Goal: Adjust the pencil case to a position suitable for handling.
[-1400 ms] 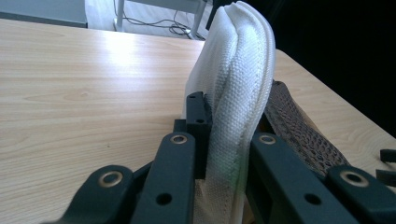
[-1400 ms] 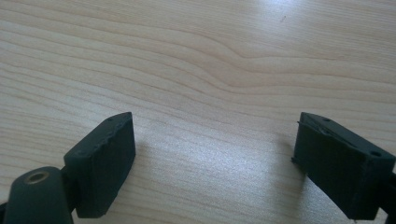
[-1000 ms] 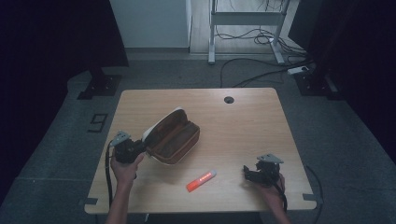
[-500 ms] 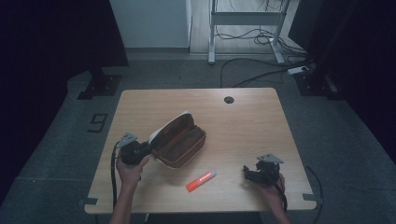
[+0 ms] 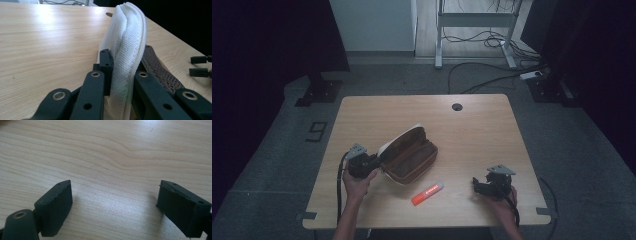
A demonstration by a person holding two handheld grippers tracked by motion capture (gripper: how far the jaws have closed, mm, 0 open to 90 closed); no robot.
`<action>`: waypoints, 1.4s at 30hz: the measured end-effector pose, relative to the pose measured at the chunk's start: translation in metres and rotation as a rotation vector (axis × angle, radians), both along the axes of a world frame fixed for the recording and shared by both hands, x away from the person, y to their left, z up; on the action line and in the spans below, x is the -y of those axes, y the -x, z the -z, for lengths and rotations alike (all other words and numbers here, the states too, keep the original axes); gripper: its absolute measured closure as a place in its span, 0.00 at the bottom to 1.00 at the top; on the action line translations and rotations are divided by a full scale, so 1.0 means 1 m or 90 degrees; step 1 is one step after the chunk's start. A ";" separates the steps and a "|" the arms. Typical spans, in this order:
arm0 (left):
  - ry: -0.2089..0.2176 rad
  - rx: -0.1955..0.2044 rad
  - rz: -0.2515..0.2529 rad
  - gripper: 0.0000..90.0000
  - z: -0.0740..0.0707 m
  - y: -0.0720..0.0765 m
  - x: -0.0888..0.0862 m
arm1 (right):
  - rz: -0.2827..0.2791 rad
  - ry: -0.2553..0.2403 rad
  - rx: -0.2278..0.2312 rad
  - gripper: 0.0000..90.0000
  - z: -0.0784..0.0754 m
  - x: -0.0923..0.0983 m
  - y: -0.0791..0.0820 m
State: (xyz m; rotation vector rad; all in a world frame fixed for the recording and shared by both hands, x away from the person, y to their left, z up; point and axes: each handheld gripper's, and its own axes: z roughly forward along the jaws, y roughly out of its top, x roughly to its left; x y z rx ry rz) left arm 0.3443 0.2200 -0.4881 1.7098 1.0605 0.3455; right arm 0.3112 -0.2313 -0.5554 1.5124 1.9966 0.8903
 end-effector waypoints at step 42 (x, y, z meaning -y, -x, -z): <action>-0.066 -0.031 -0.042 0.29 0.018 0.008 -0.024 | 0.000 0.000 0.000 0.14 0.000 0.000 0.000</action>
